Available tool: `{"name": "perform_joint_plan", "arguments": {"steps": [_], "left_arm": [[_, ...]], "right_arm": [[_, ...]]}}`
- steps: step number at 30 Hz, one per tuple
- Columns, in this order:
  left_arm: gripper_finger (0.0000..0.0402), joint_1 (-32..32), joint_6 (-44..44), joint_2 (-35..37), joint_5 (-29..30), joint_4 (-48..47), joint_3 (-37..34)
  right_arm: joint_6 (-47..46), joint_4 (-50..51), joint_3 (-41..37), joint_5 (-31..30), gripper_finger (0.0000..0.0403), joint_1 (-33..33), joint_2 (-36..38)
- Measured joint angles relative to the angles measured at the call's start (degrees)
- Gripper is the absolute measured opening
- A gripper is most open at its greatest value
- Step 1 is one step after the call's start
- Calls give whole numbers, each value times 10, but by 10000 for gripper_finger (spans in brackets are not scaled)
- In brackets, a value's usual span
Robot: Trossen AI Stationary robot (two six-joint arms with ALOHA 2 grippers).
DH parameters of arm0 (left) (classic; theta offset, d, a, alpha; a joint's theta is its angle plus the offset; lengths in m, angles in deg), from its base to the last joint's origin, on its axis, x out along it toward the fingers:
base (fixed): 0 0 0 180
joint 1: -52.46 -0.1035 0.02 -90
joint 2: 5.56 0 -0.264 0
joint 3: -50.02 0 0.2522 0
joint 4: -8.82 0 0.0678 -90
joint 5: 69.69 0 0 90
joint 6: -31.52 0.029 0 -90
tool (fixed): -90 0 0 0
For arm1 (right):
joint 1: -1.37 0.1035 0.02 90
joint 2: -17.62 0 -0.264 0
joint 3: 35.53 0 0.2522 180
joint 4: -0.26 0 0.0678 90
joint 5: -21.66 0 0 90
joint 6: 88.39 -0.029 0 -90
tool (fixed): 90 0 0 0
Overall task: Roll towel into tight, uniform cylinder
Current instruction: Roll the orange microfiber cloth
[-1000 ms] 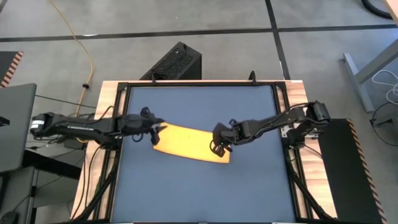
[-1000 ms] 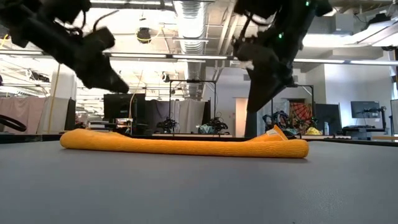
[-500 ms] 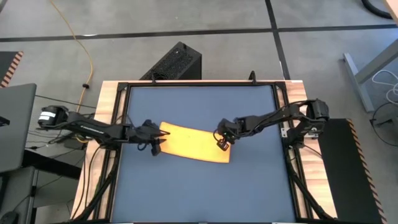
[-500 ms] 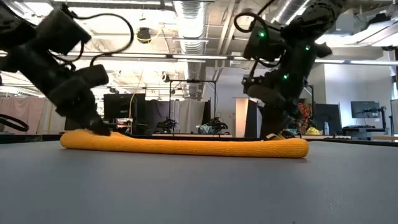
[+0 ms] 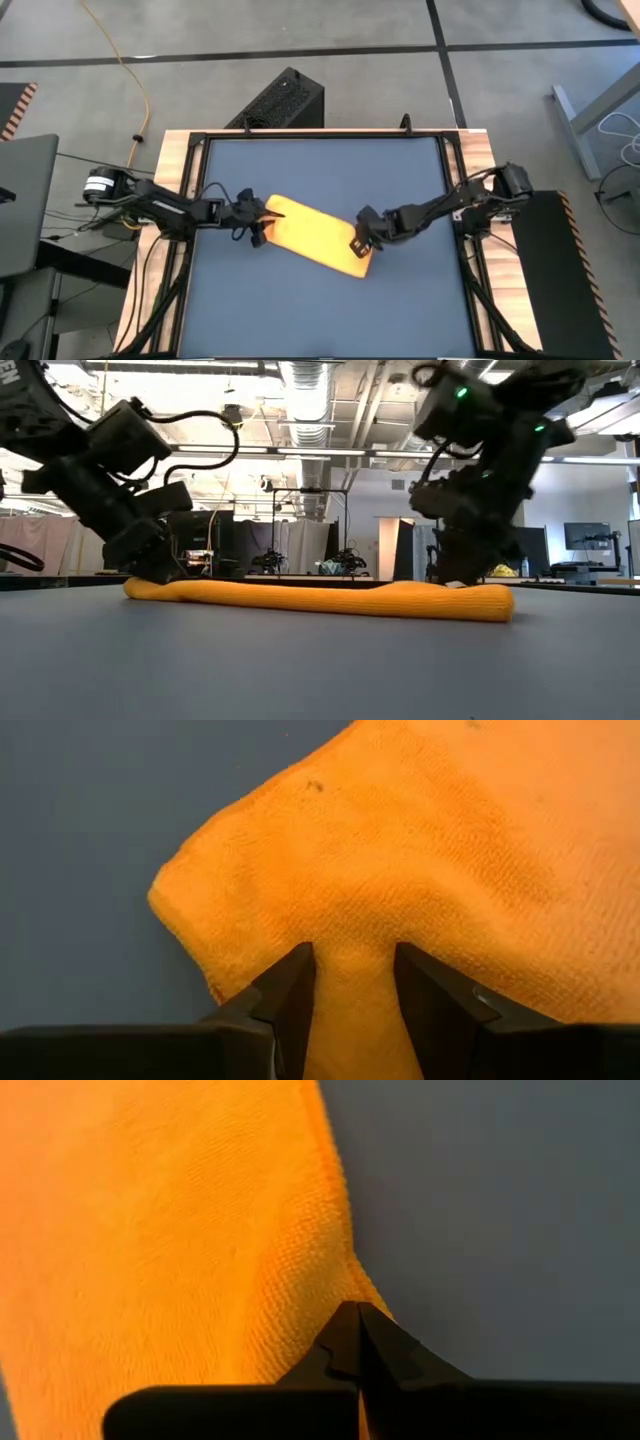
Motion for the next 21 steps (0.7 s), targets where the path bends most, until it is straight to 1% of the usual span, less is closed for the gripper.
{"name": "perform_joint_plan", "arguments": {"steps": [4, 7, 9, 11, 14, 17, 19, 21], "left_arm": [[132, -15, 106, 3, -1, -24, 38], [132, -29, 161, 3, 24, -62, 77], [132, -42, 188, 2, 32, -76, 102], [132, -56, 209, 2, 34, -86, 121], [132, -75, 233, 2, 35, -84, 147], [132, -86, 238, 12, 29, -89, 170], [132, -87, 218, 27, -8, -89, 182], [132, -84, 183, 44, -92, -80, 181]], "right_arm": [[-83, -7, -1, -19, 17, 54, -1], [-161, -10, -1, -41, 17, 94, -1], [-199, -23, -2, -71, 17, 120, -2], [-216, -51, -2, -110, 17, 144, -2], [-191, -95, -2, -168, 17, 171, -2], [-159, -112, 3, -187, 17, 176, 4], [-130, -97, 13, -193, 17, 170, 12], [-98, -80, 17, -196, 17, 156, 19]]}}
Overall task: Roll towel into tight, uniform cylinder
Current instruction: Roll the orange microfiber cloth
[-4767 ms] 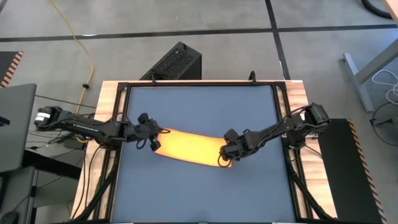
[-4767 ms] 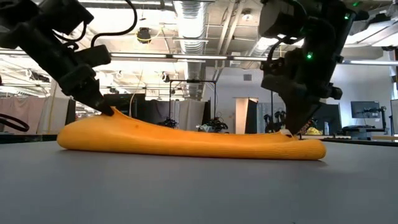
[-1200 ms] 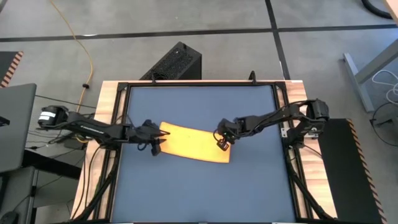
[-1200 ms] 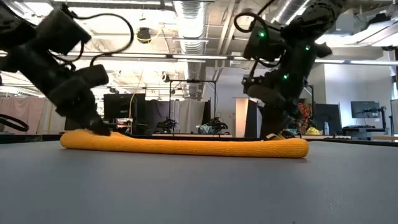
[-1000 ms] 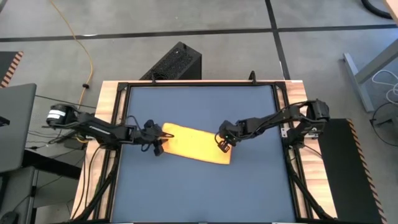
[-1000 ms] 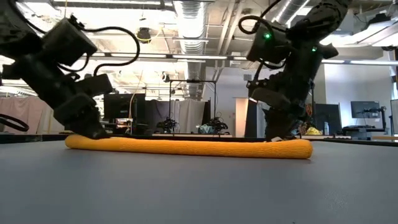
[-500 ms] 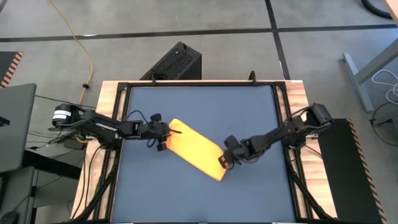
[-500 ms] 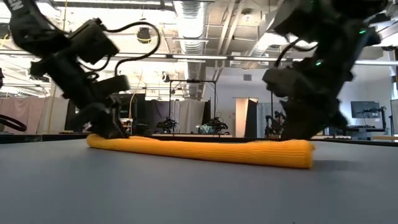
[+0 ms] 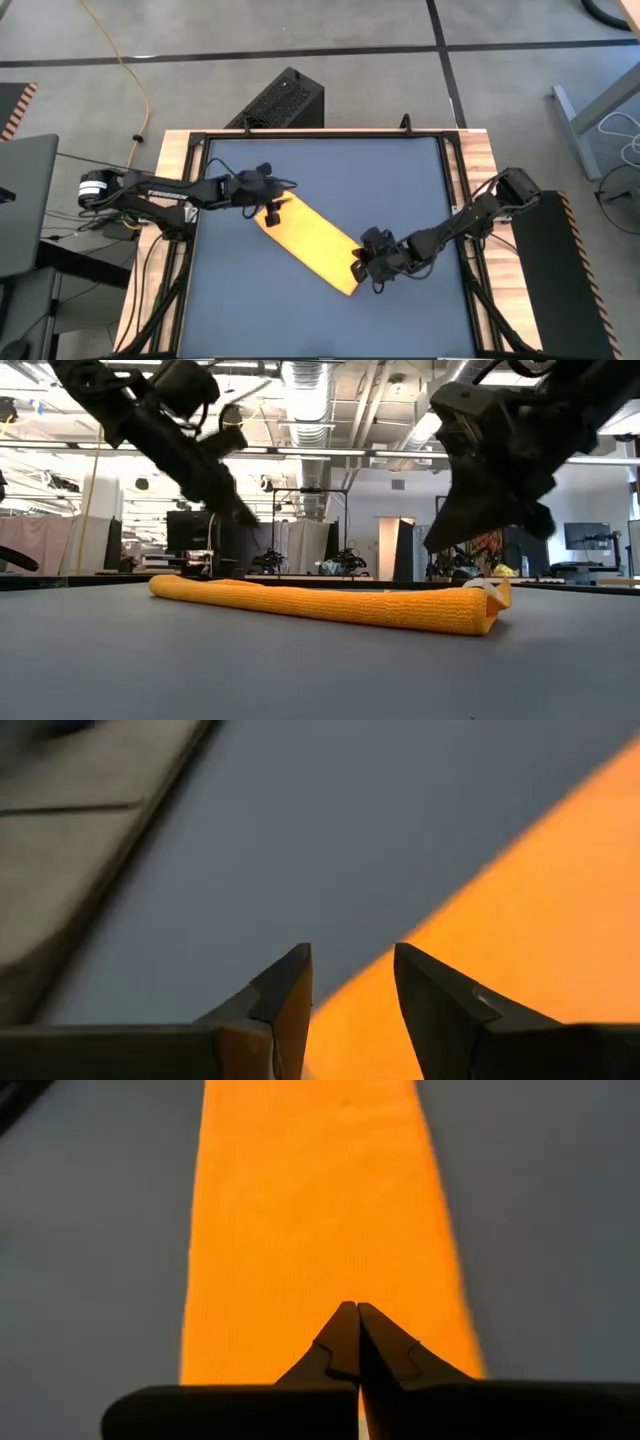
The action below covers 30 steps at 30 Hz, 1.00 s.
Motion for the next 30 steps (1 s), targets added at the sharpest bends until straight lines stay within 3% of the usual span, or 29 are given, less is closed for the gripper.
{"name": "perform_joint_plan", "arguments": {"steps": [2, 4, 11, 16, 22, 30], "left_arm": [[132, 9, -36, 7, -98, 6, -8], [132, 26, -61, 6, -134, -4, -21], [132, 73, -123, -28, -6, -11, -89], [132, 70, -141, -30, 37, -15, -100], [132, 53, -85, -30, 90, 6, -99], [132, -33, -26, -37, 42, 63, -99]], "right_arm": [[40, 2, 0, 3, 17, -21, 2], [90, -3, 0, 28, 17, -51, 1], [269, -116, 1, 188, 17, -172, -55], [304, -162, 1, 258, 17, -210, -95], [262, -178, 3, 259, 17, -188, -132], [126, -195, 2, 176, 17, -112, -137]]}}
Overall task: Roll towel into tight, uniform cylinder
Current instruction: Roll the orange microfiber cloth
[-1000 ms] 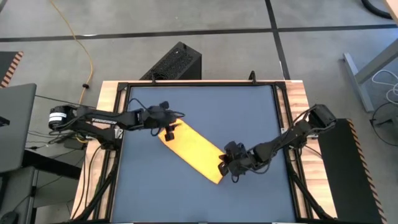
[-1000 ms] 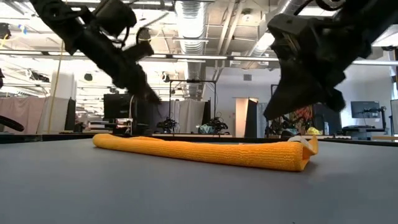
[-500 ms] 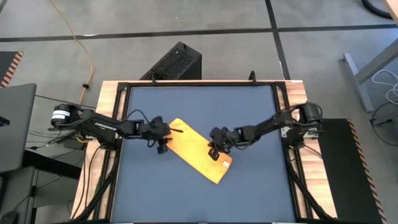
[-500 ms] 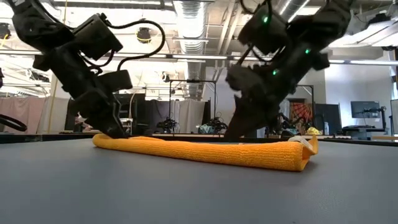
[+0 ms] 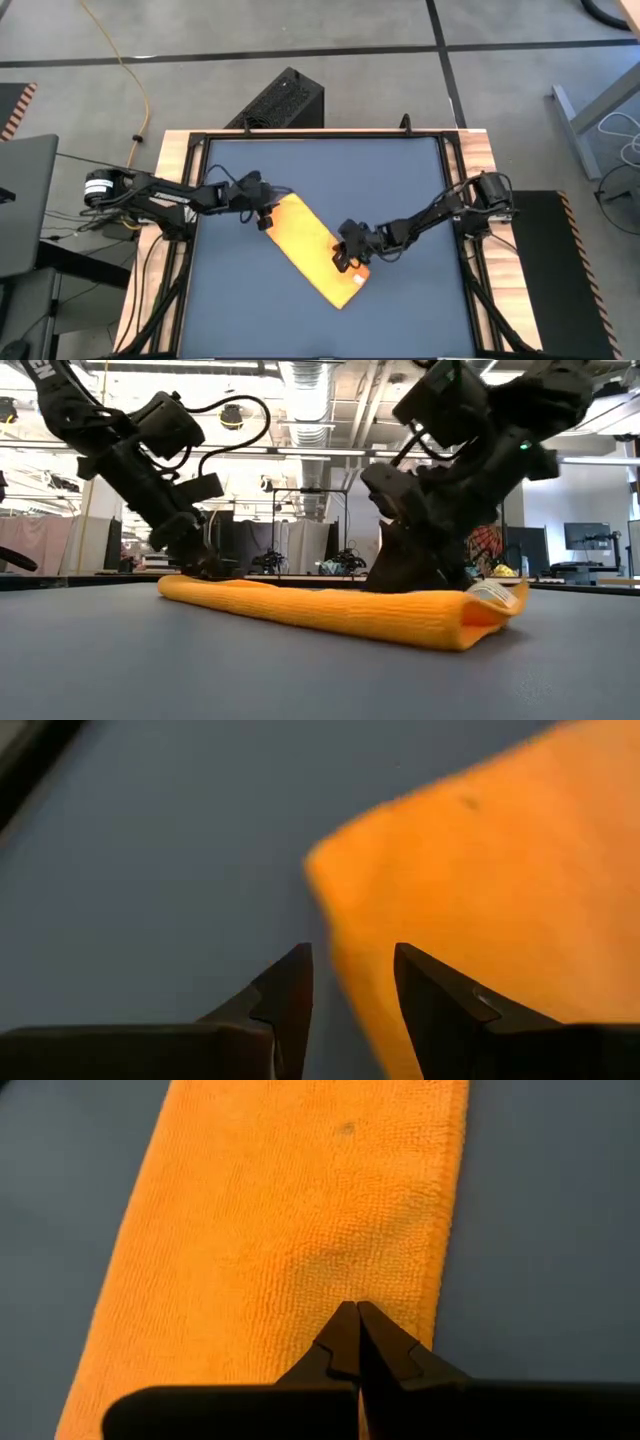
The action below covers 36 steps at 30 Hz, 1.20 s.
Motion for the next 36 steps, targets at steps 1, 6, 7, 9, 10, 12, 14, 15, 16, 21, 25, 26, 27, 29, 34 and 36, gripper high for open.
{"name": "perform_joint_plan", "arguments": {"steps": [1, 6, 7, 9, 10, 12, 14, 15, 16, 21, 25, 26, 27, 29, 34, 36], "left_arm": [[132, -12, 2, 0, -11, 17, 0], [132, -59, -23, 1, -118, 117, 0], [132, -65, -33, 1, -147, 133, 0], [132, -68, -54, 1, -199, 157, 0], [132, -69, -66, 1, -218, 162, 0], [132, -61, -85, 0, -248, 158, 1], [132, -42, -93, -14, -259, 151, 1], [132, -32, -93, -24, -259, 142, 0], [132, -20, -93, -39, -254, 142, 0], [132, 18, -90, -125, -196, 169, 6], [132, 20, -77, -189, -191, 179, 28], [132, 19, -71, -203, -186, 178, 33], [132, 19, -67, -219, -181, 177, 39], [132, 17, -60, -240, -174, 183, 55], [132, 16, -36, -257, -163, 170, 85], [132, 16, -25, -257, -155, 165, 101]], "right_arm": [[-15, -9, 0, -9, 17, 8, -1], [-10, -8, 25, -14, 17, 34, -3], [-1, -2, 34, -14, 17, 35, -2], [14, 15, 46, -16, 17, 29, 5], [23, 19, 55, -18, 17, 25, 7], [50, 37, 66, -20, 17, 15, 13], [77, 52, 79, -22, 17, 3, 16], [91, 56, 84, -22, 17, -3, 18], [104, 65, 85, -22, 17, -10, 20], [137, 69, 87, -22, 22, -41, 21], [195, 67, 87, -22, 21, -47, 21], [211, 61, 87, -22, 21, -47, 20], [223, 50, 88, -22, 21, -47, 16], [244, 25, 88, -20, 21, -51, 6], [306, -43, 88, 10, 21, -72, -36], [323, -37, 88, 8, 21, -82, -45]]}}
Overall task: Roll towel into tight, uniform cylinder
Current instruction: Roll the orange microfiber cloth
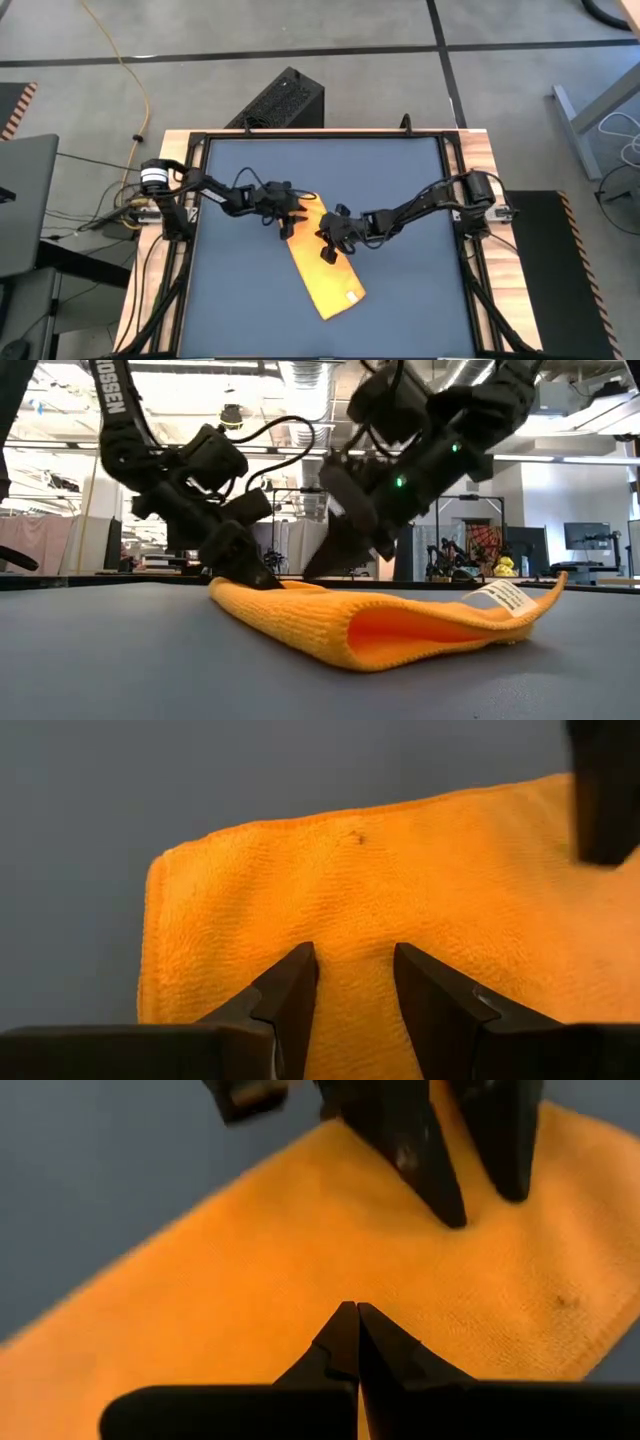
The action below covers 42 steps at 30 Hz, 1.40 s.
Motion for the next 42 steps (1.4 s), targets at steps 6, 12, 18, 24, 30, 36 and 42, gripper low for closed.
{"name": "perform_joint_plan", "arguments": {"steps": [6, 12, 18, 24, 30, 36, 42], "left_arm": [[132, 0, 37, 1, -1, -87, 76], [132, 0, 73, 57, 15, -231, 132], [132, 0, 40, 138, 15, -198, 67], [132, 0, -27, 154, 12, -76, -47], [132, 0, -39, 133, 74, -54, -76], [132, -15, -29, 90, 84, -17, -63], [132, -43, -16, 60, 38, -20, -17]], "right_arm": [[41, 1, 0, -3, 21, -44, -7], [59, 10, 0, 28, 21, -87, -7], [61, 26, 0, 31, 21, -119, -7], [73, 17, 0, 30, 20, -128, -7], [64, 36, 0, 27, 20, -131, -7], [-13, 122, 1, -61, 20, -113, -3], [-105, 175, 1, -128, 20, -71, -3]]}}
